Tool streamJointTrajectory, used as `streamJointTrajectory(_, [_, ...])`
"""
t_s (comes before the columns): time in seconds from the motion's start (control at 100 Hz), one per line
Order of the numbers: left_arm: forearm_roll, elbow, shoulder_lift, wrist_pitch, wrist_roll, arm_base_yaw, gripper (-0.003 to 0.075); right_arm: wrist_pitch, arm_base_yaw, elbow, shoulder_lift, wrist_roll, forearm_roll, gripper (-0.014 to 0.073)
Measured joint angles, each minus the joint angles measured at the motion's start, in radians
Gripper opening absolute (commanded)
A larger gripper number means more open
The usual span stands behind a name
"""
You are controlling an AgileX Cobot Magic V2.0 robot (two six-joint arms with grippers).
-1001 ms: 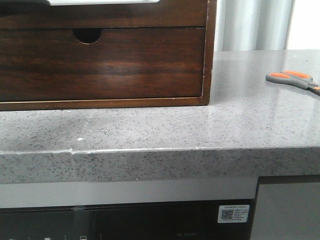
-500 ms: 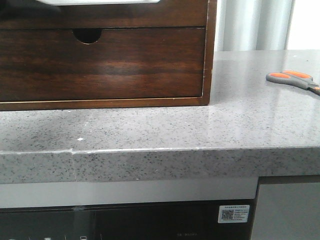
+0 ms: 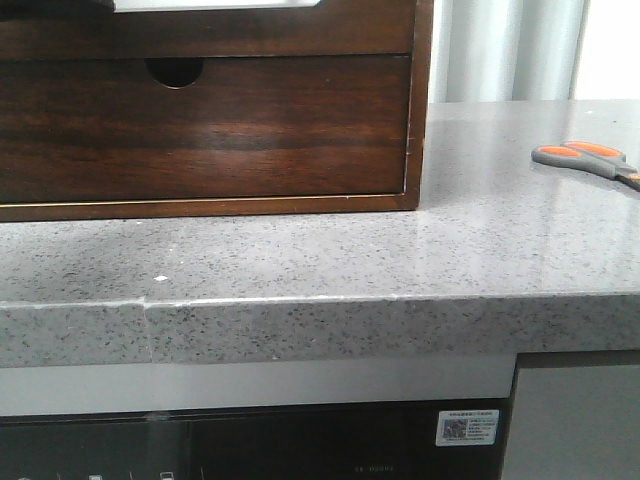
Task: Put scissors in drawer with both arms
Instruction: 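Grip the drawer handle with the left gripper and pull it toward the robot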
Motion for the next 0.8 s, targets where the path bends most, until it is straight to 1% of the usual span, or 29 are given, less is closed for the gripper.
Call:
streamJointTrajectory(0.29, [0.003,0.080,-0.075,-0.001,-0.002,-0.011,0.0004,-0.002,0.000,0.000,0.000,0.000,0.000,-0.0096])
streamJointTrajectory(0.56, [0.005,0.170,-0.209,-0.005,-0.002,-0.016,0.0004,-0.002,0.000,0.000,0.000,0.000,0.000,-0.0096])
streamJointTrajectory(0.8, [0.061,0.231,-0.323,-0.013,-0.042,-0.020,0.0005,-0.002,0.000,0.000,0.000,0.000,0.000,-0.0096])
